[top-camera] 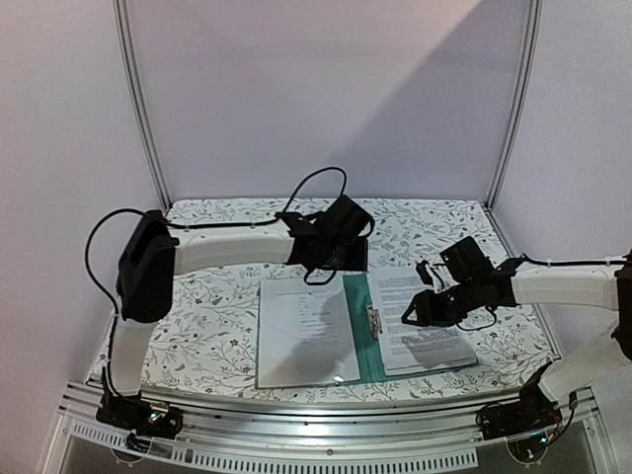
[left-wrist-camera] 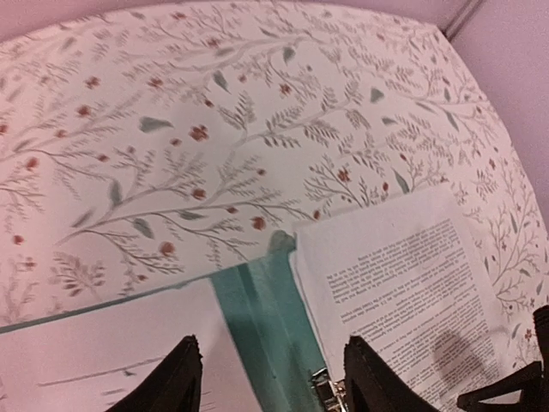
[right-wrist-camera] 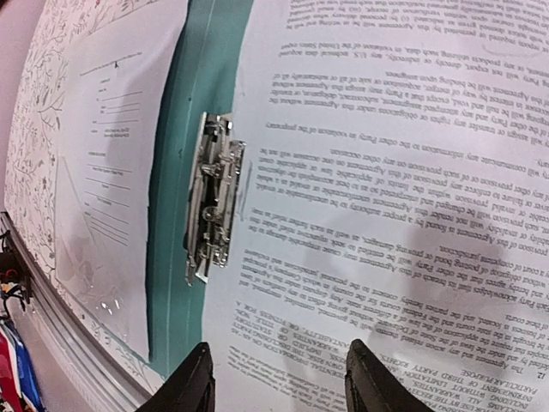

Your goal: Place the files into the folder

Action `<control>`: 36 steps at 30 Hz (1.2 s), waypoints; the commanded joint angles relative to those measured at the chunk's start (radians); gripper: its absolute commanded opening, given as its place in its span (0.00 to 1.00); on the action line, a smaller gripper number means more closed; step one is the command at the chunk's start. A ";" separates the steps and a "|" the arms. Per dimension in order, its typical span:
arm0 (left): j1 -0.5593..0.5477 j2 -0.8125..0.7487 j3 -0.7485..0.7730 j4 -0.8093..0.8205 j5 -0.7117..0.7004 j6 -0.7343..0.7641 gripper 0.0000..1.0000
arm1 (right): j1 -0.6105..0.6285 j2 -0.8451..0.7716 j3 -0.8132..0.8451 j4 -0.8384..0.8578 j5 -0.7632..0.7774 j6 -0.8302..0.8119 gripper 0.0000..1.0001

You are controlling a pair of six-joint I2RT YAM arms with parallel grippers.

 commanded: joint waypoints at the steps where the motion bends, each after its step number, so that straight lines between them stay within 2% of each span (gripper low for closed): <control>1: 0.030 -0.172 -0.125 -0.054 -0.202 0.134 0.58 | -0.075 -0.026 -0.078 0.017 0.007 -0.047 0.52; 2: 0.042 -0.205 -0.174 -0.054 -0.196 0.148 0.60 | -0.107 -0.020 -0.103 0.049 -0.031 -0.039 0.52; 4: 0.069 -0.278 -0.280 -0.040 -0.120 0.195 0.69 | -0.162 -0.010 -0.158 0.112 -0.101 -0.011 0.52; 6: 0.094 -0.369 -0.429 0.025 -0.046 0.221 0.76 | -0.167 -0.004 -0.155 0.133 -0.116 -0.017 0.53; 8: 0.125 -0.494 -0.614 0.102 -0.005 0.208 0.84 | -0.148 0.005 -0.120 0.111 -0.069 -0.029 0.53; 13: 0.231 -0.626 -0.828 0.174 0.106 0.164 0.83 | -0.044 0.057 0.035 -0.026 0.130 -0.099 0.52; 18: 0.255 -0.637 -0.888 0.140 0.130 0.131 0.81 | 0.063 0.174 0.161 -0.088 0.220 -0.112 0.49; 22: 0.272 -0.631 -0.927 0.169 0.259 0.101 0.80 | 0.151 0.286 0.280 -0.136 0.285 -0.105 0.43; 25: 0.287 -0.644 -0.982 0.225 0.327 0.060 0.80 | 0.224 0.393 0.411 -0.235 0.424 -0.107 0.38; 29: 0.291 -0.642 -1.025 0.255 0.332 0.037 0.80 | 0.300 0.511 0.553 -0.306 0.530 -0.099 0.36; 36: 0.291 -0.610 -1.058 0.267 0.336 0.014 0.78 | 0.328 0.612 0.657 -0.350 0.579 -0.049 0.33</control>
